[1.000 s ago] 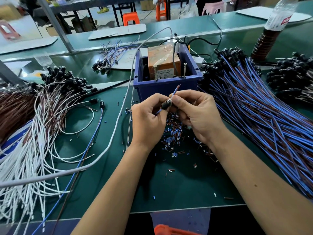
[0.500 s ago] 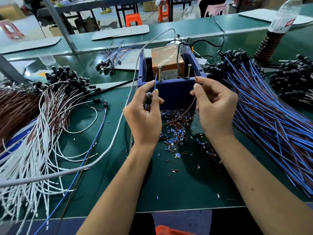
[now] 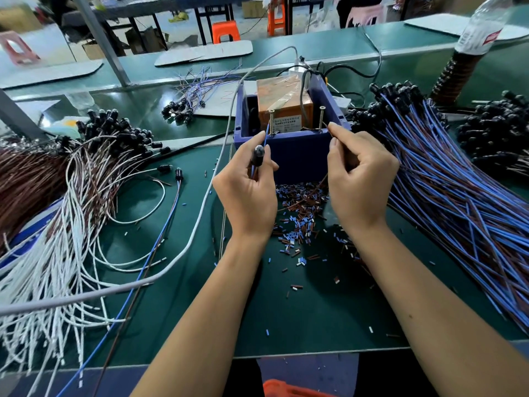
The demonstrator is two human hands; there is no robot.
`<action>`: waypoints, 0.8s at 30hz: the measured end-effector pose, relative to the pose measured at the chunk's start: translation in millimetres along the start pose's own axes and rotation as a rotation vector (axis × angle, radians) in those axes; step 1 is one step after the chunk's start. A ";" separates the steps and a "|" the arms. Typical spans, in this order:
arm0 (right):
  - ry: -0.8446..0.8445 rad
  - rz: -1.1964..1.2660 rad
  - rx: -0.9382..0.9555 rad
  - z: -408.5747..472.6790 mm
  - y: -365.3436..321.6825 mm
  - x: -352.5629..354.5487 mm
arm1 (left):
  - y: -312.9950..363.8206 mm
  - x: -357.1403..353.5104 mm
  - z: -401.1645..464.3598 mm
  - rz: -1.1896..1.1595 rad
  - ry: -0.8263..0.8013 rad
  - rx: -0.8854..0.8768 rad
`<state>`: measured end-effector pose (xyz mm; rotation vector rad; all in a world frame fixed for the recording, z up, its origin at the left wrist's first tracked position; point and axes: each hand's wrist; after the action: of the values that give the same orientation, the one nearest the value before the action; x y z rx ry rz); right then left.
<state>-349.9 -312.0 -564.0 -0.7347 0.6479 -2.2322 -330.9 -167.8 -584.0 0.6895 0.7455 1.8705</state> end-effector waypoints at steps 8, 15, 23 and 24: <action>-0.037 0.012 0.020 -0.1 -1.0 0.5 | -3.4 -0.3 0.0 -0.010 0.002 -0.009; -0.036 0.016 0.017 -0.2 -0.2 -0.2 | -6.3 -0.3 0.5 -0.002 0.015 -0.026; -0.039 0.021 0.018 -0.2 1.9 0.2 | -5.8 1.4 1.5 0.018 0.028 -0.017; -0.038 0.016 0.021 0.0 2.3 0.4 | -5.0 1.7 1.7 0.019 0.030 -0.023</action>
<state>-349.2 -313.8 -565.3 -0.7568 0.6088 -2.2024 -327.4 -164.2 -586.4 0.6569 0.7376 1.9072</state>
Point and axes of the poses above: each hand's wrist, its own z-axis towards the middle knuckle, its own x-axis out of the back of the hand, y = z × x, and after that the axes turned 10 degrees about -y, right-handed
